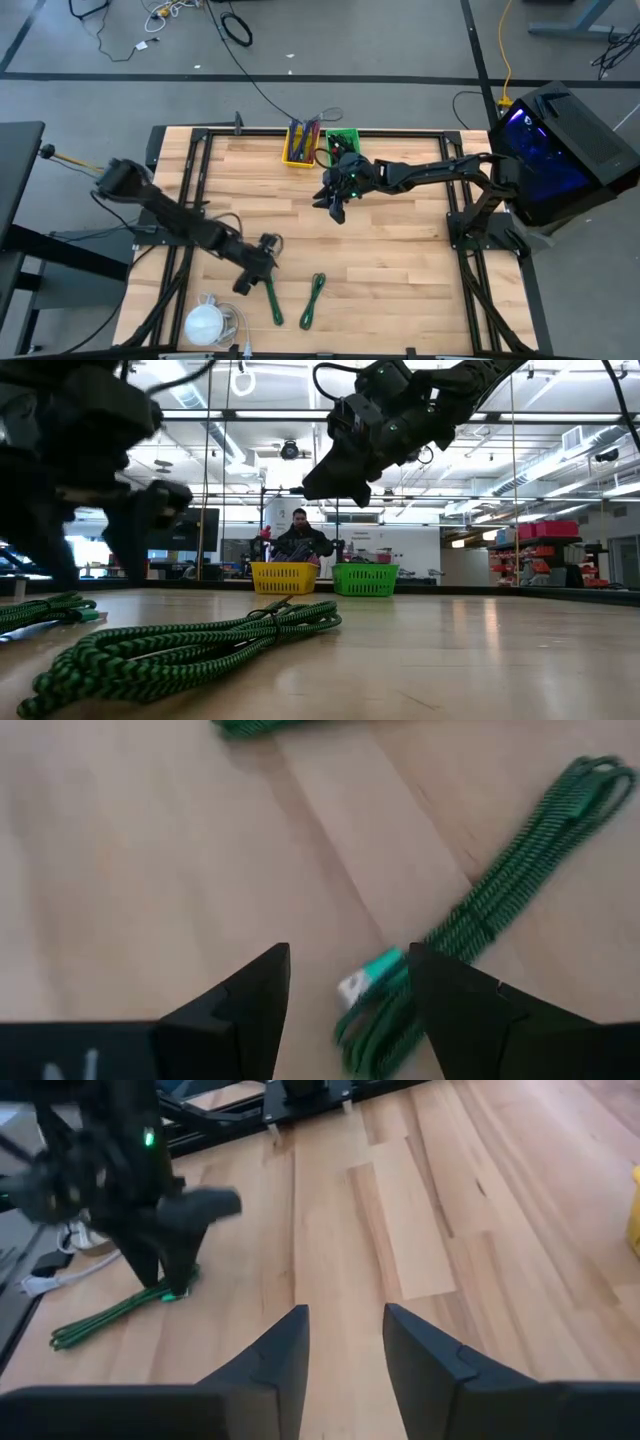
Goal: Pick & Place USB Port
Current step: Put the green charger cable into the yellow bin
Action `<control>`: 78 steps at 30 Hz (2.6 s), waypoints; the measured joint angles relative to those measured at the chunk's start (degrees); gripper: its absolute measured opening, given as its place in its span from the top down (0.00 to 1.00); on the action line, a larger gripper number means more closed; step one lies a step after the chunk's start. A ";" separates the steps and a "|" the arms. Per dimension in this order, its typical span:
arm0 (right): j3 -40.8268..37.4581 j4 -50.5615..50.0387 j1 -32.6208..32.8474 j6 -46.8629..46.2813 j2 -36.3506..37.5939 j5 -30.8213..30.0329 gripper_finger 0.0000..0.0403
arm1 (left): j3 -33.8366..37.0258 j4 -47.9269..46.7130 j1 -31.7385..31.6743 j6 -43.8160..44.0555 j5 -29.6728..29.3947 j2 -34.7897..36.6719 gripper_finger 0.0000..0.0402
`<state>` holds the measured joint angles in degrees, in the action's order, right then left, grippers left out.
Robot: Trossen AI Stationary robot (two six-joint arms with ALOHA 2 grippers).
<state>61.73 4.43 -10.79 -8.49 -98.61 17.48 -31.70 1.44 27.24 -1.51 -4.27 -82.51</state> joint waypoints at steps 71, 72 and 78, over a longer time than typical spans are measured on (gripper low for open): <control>0.00 -7.22 -0.09 3.55 -0.02 -9.20 0.68 | -39.69 -52.64 6.79 2.87 -3.88 -18.29 0.94; 0.00 -7.61 -0.09 3.55 -0.02 -10.16 0.68 | -39.86 -55.01 5.75 5.40 -6.77 -16.96 0.94; 0.00 -10.62 -0.03 3.28 -0.02 -11.03 0.68 | -36.63 -63.66 -2.64 13.57 -20.06 -8.84 0.94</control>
<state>61.73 -6.19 -10.82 -5.21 -98.63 6.45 -68.33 -62.23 24.59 12.06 -24.34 -91.35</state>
